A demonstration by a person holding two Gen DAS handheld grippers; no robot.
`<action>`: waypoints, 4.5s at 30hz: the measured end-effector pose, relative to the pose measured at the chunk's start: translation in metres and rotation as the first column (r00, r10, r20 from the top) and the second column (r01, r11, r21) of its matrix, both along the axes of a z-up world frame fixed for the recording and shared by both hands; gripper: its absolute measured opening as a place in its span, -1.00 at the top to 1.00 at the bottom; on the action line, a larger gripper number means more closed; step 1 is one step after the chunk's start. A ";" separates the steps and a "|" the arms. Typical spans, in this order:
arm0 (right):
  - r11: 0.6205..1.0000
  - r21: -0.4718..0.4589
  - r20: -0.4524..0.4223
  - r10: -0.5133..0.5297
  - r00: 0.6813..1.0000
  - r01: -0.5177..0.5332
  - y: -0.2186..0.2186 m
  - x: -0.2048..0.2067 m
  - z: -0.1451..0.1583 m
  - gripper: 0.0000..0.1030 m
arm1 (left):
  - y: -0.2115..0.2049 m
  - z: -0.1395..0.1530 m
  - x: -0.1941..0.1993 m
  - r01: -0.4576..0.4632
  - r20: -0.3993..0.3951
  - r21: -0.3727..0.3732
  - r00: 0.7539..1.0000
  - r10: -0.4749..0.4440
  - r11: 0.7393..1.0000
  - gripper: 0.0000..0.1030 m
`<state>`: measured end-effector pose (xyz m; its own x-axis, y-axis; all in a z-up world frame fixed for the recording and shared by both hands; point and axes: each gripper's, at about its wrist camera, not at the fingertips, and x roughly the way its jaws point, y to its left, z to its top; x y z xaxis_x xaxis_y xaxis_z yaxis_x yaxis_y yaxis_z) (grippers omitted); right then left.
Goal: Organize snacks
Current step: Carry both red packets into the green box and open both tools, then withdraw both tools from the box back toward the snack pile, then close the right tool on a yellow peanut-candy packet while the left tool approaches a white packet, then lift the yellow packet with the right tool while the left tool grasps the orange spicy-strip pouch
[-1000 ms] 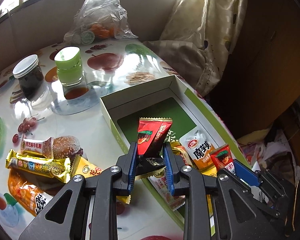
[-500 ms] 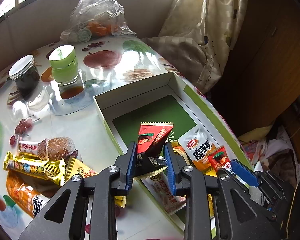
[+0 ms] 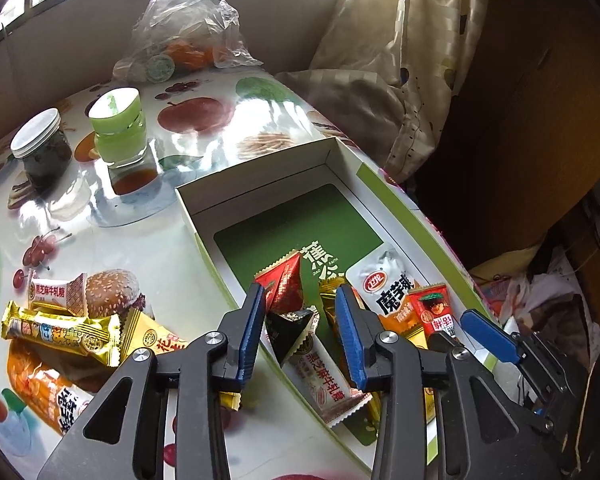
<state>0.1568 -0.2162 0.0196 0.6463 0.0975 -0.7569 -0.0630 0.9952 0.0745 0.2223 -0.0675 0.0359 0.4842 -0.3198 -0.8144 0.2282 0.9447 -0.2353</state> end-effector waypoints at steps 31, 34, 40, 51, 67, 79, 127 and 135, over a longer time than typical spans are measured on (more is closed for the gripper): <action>0.997 0.027 0.074 0.069 0.995 -0.071 0.039 -0.030 0.031 0.13 | 0.062 0.041 -0.075 -0.138 0.131 0.004 0.982 0.136 0.990 0.11; 0.996 0.028 0.078 0.084 0.993 -0.086 0.045 -0.031 0.032 0.13 | 0.068 0.043 -0.080 -0.154 0.139 0.006 0.979 0.151 0.988 0.11; 0.991 0.034 0.086 0.128 0.988 -0.131 0.061 -0.031 0.034 0.12 | 0.082 0.043 -0.088 -0.178 0.141 0.001 0.974 0.176 0.984 0.11; 0.969 0.026 0.066 0.242 0.968 -0.244 0.101 -0.018 0.027 0.12 | 0.147 0.018 -0.101 -0.320 0.088 -0.042 0.942 0.323 0.946 0.11; 0.846 -0.133 -0.054 0.514 0.856 -0.516 0.171 0.022 0.001 0.12 | 0.188 -0.013 -0.101 -0.396 0.020 -0.044 0.918 0.397 0.917 0.11; 0.775 -0.255 -0.171 0.553 0.816 -0.578 0.199 0.043 -0.019 0.12 | 0.205 -0.021 -0.102 -0.427 -0.004 -0.045 0.904 0.427 0.903 0.11; 0.824 -0.006 -0.124 0.562 0.818 -0.567 0.228 0.018 -0.024 0.60 | 0.242 -0.029 -0.114 -0.541 -0.058 -0.065 0.841 0.538 0.838 0.10; 0.744 0.040 -0.131 0.666 0.735 -0.667 0.255 -0.001 -0.027 0.59 | 0.244 -0.031 -0.113 -0.545 -0.071 -0.076 0.838 0.541 0.835 0.10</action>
